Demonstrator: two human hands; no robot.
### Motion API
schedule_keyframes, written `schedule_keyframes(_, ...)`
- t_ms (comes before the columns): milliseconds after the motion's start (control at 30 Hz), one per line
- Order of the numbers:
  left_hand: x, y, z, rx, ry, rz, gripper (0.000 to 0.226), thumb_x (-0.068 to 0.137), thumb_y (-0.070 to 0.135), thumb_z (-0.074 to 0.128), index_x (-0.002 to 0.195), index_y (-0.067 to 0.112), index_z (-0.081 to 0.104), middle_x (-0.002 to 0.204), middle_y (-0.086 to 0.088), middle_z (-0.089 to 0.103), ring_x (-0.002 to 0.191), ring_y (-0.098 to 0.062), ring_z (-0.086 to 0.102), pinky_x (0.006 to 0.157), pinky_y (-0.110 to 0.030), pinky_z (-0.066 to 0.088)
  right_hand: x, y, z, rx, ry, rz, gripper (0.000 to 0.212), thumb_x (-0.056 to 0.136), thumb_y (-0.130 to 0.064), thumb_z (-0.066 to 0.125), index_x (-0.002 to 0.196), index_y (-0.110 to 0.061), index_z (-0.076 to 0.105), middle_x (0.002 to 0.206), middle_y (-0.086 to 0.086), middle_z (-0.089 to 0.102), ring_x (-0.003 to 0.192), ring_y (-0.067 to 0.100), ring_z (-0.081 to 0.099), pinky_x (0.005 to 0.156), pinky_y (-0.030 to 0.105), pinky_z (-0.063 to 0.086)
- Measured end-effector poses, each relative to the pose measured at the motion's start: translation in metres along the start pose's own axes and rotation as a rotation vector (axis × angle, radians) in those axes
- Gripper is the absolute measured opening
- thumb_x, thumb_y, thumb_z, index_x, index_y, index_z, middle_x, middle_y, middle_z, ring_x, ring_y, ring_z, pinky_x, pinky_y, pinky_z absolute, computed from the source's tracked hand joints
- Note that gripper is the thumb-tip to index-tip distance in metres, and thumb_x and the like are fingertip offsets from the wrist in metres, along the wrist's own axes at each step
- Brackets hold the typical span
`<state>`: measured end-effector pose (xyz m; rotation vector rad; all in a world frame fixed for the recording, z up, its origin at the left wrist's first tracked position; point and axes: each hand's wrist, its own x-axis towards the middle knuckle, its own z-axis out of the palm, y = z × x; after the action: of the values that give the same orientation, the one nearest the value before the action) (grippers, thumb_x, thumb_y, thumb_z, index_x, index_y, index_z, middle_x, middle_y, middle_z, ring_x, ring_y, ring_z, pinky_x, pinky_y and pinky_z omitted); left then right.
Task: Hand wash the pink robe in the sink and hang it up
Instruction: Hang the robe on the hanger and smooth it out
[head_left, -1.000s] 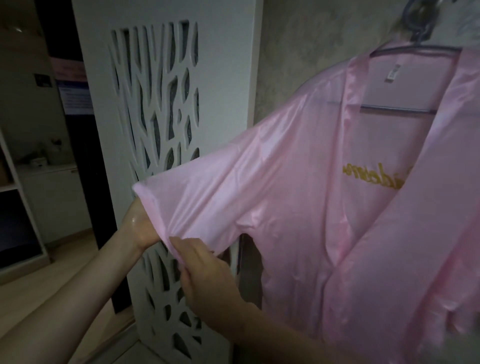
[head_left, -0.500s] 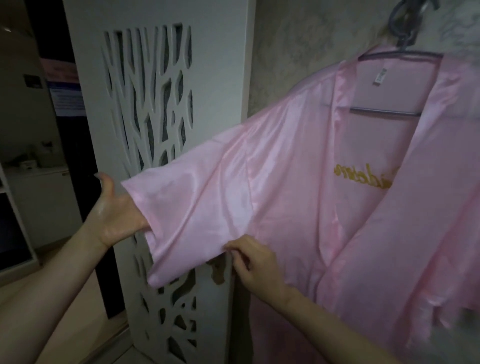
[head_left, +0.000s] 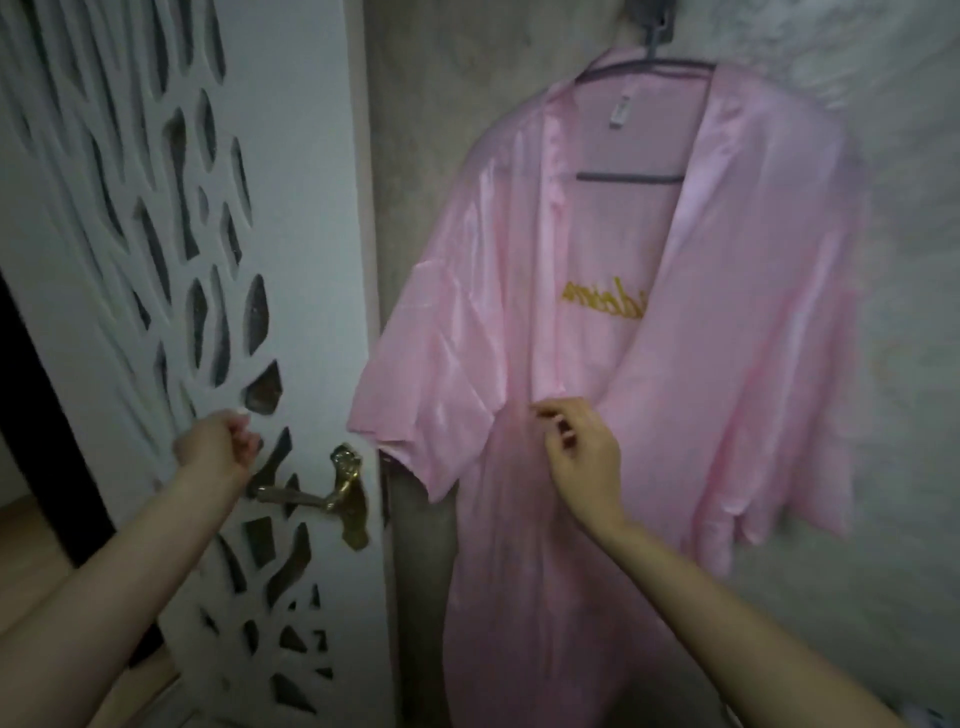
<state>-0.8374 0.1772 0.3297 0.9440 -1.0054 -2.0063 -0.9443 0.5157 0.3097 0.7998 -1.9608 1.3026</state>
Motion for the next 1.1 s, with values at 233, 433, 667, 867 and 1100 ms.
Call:
schedule_keyframes(233,-0.135,-0.092,0.137,0.455,-0.732,0.519,0.029,0.093,-0.006,0.043,0.08,0.019,0.05,0.067,0.0,0.062,0.052,-0.004,0.055,0.05,-0.015,0.046,-0.012,0.067,-0.112,-0.052,0.803,0.351,0.036,0.075,-0.018,0.051,0.105,-0.001,0.06,0.1,0.01,0.056,0.093,0.033,0.055,0.084,0.038,0.044)
schedule_keyframes(433,-0.224,-0.166,0.205,0.797,-1.535,0.869,0.02,0.082,0.025,0.048,0.096,0.018,0.06,0.083,0.008,0.069,0.069,0.005,0.058,0.068,-0.011,0.044,-0.049,0.133,-0.168,0.438,0.901,1.111,0.078,0.059,-0.015,0.083,0.126,-0.011,0.044,0.109,0.013,0.054,0.09,0.026,0.059,0.079,0.038,0.052)
schedule_keyframes(667,-0.235,-0.221,0.275,1.182,-1.352,2.167,0.035,0.065,0.032,0.061,0.095,0.017,0.068,0.113,-0.01,0.065,0.103,-0.029,0.063,0.097,-0.048,0.041,-0.051,0.141,-0.221,0.489,0.789,1.075,0.027,0.084,-0.013,0.064,0.06,-0.015,0.052,0.05,-0.001,0.049,0.038,0.005,0.041,0.038,0.02,0.034)
schedule_keyframes(867,-0.21,-0.22,0.282,1.036,-1.065,2.322,0.022,0.071,0.022,0.045,0.066,0.015,0.064,0.073,-0.005,0.061,0.071,-0.024,0.058,0.075,-0.038,0.031,-0.058,0.134,-0.279,0.782,0.988,0.918,0.016,0.098,-0.011,0.048,0.082,-0.014,0.052,0.042,-0.008,0.053,0.035,0.003,0.049,0.038,0.016,0.044)
schedule_keyframes(1100,-0.288,-0.238,0.264,0.977,-1.227,1.913,0.029,0.067,0.029,0.049,0.088,0.014,0.062,0.084,-0.006,0.062,0.075,-0.027,0.059,0.069,-0.037,0.041,-0.054,0.102,-0.291,1.04,0.341,0.86,0.058,0.031,-0.005,0.094,0.086,-0.005,0.077,0.095,0.012,0.073,0.083,0.02,0.071,0.069,0.029,0.059)
